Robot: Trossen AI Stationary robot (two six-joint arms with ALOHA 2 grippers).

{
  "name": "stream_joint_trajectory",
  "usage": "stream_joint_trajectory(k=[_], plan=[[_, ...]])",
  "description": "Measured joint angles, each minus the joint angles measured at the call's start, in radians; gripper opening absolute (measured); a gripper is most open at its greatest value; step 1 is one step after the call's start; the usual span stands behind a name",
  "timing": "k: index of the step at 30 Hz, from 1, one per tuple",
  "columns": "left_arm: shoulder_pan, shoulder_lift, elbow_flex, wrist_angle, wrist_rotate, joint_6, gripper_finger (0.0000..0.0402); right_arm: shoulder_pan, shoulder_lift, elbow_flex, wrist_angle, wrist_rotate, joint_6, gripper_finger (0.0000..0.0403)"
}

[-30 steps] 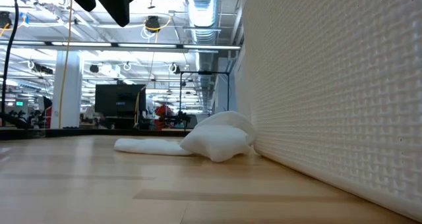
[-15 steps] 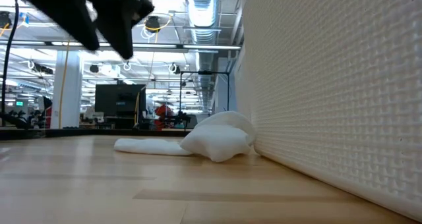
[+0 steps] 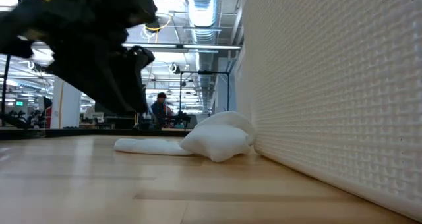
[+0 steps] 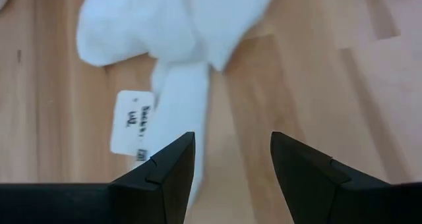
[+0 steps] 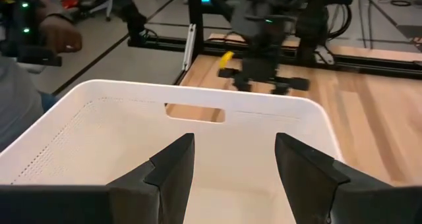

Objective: Sort clothes
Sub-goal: Put the white socks into the top white laundry bin

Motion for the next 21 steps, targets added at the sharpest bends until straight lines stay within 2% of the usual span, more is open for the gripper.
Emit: stream_joint_trajectory(k=[6,13,21], plan=[[0.045,0.0,-0.037,0.058,0.002,0.008,0.0194,0.038,0.059,0.0,0.051,0.0,0.0,0.0228],[0.069,0.0,-0.085,0.166,0.074,0.036,0.0194,0.086,0.125,0.0,0.14,0.001,-0.025,0.0228],[0.092,0.0,-0.09,0.2,0.076,0.051,0.0194,0.116,0.201,0.0,0.259,0.003,-0.082,0.0228]])
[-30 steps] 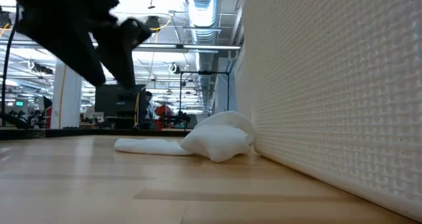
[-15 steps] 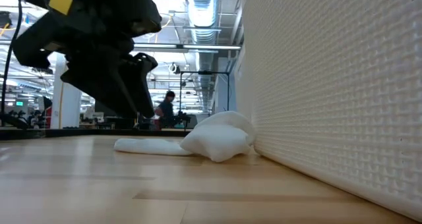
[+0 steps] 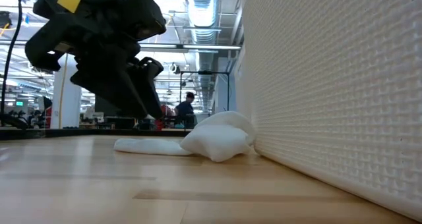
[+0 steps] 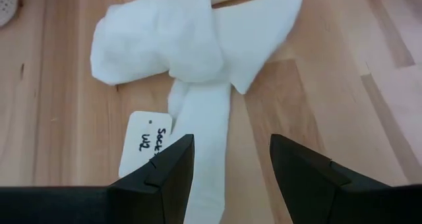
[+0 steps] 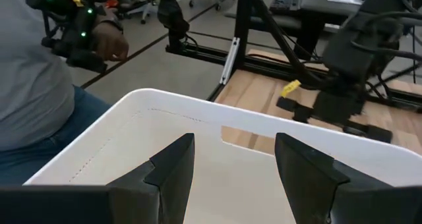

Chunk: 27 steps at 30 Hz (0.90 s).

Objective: Sort clothes
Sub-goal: Put the white socks into the top white laundry bin

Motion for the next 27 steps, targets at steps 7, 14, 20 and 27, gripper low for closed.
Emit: stream_joint_trajectory(k=[7,14,20,27], plan=[[0.021,0.007,-0.001,-0.001,0.012,0.019,0.0194,0.012,0.061,0.0,0.06,0.001,-0.007,0.0228],[0.046,0.007,-0.056,0.087,0.067,0.038,0.0194,0.039,0.108,0.0,0.118,0.002,-0.009,0.0228],[0.072,0.008,-0.108,0.181,0.081,0.033,0.0194,0.057,0.133,0.0,0.16,0.003,-0.021,0.0228],[0.081,0.008,-0.136,0.187,0.148,0.027,0.0194,0.057,0.136,0.0,0.167,0.006,-0.03,0.0228]])
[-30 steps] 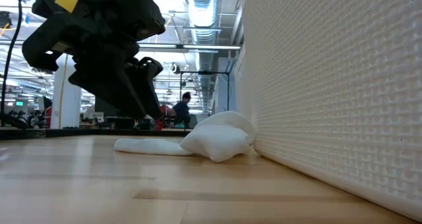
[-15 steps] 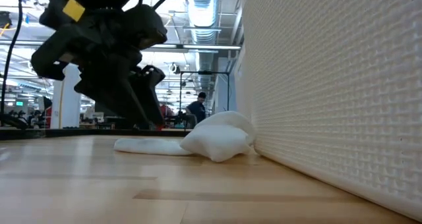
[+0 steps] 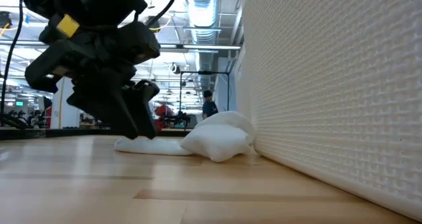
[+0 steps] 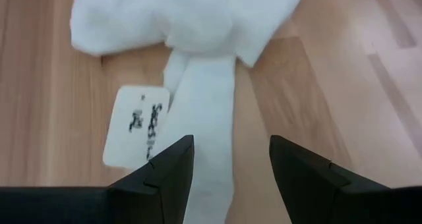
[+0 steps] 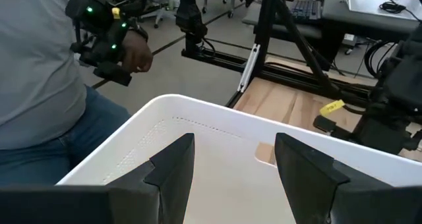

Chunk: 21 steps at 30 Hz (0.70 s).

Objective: Sort clothes
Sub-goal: Put the white socks into the top white laundry bin

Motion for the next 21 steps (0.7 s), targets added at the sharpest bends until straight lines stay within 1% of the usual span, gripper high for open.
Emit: stream_joint_trajectory(k=[5,9,10,14,19,20,21], plan=[[0.0,0.0,-0.008,-0.004,-0.031,0.001,0.0193,-0.002,0.0,0.0,0.004,0.0,-0.006,0.0228],[0.0,0.0,-0.008,-0.007,-0.124,0.012,0.0185,-0.002,0.0,0.0,0.005,0.0,-0.005,0.0228],[0.0,0.0,-0.008,-0.005,-0.129,0.022,0.0183,-0.002,0.0,0.0,0.006,0.0,-0.004,0.0228],[0.0,0.0,-0.008,-0.003,-0.096,0.062,0.0181,-0.002,0.0,0.0,0.02,0.0,-0.001,0.0228],[0.011,0.068,-0.005,0.013,-0.011,0.053,0.0181,0.0,0.0,0.0,0.021,0.0,0.0,0.0228],[0.011,0.087,-0.002,0.027,-0.007,0.052,0.0181,-0.001,0.0,0.0,0.021,0.0,0.004,0.0228],[0.011,0.109,0.005,0.029,-0.026,0.043,0.0181,-0.001,0.0,0.0,0.021,0.0,0.006,0.0228]])
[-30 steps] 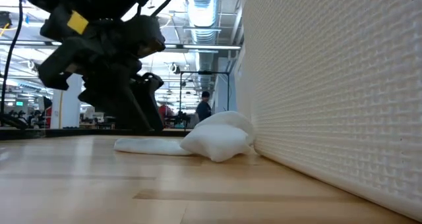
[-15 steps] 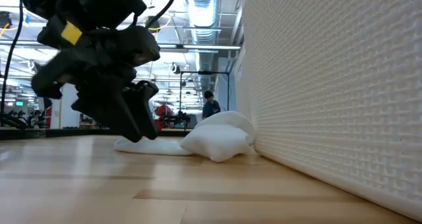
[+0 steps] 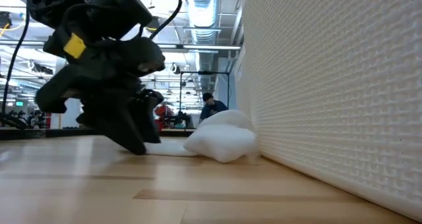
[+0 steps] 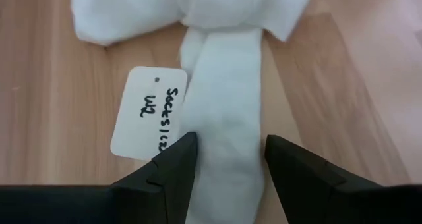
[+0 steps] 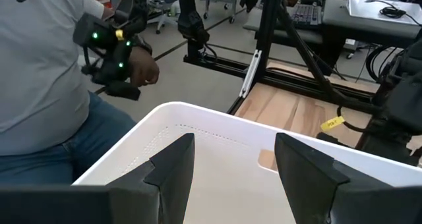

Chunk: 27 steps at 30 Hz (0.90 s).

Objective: Sort clothes
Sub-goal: Put the white socks into the top white laundry bin

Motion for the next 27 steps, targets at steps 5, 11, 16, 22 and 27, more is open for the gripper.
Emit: stream_joint_trajectory(k=[5,11,16,22,27], plan=[[-0.004,0.051,0.015,0.024,-0.047,-0.034,0.0162,0.0,0.0,0.0,0.0,0.0,0.004,0.0228],[-0.006,0.041,0.012,0.074,-0.052,0.021,0.0054,0.0,0.0,0.0,-0.001,0.003,0.012,0.0228],[-0.006,0.041,0.012,0.074,-0.055,0.043,0.0009,0.013,0.0,0.0,-0.003,0.04,0.011,0.0228],[-0.011,-0.041,0.005,0.015,-0.079,0.066,0.0004,0.014,0.0,0.0,-0.003,0.043,0.011,0.0228],[-0.023,-0.232,0.007,-0.029,-0.127,0.105,0.0003,0.014,-0.001,0.0,-0.004,0.044,0.011,0.0228]])
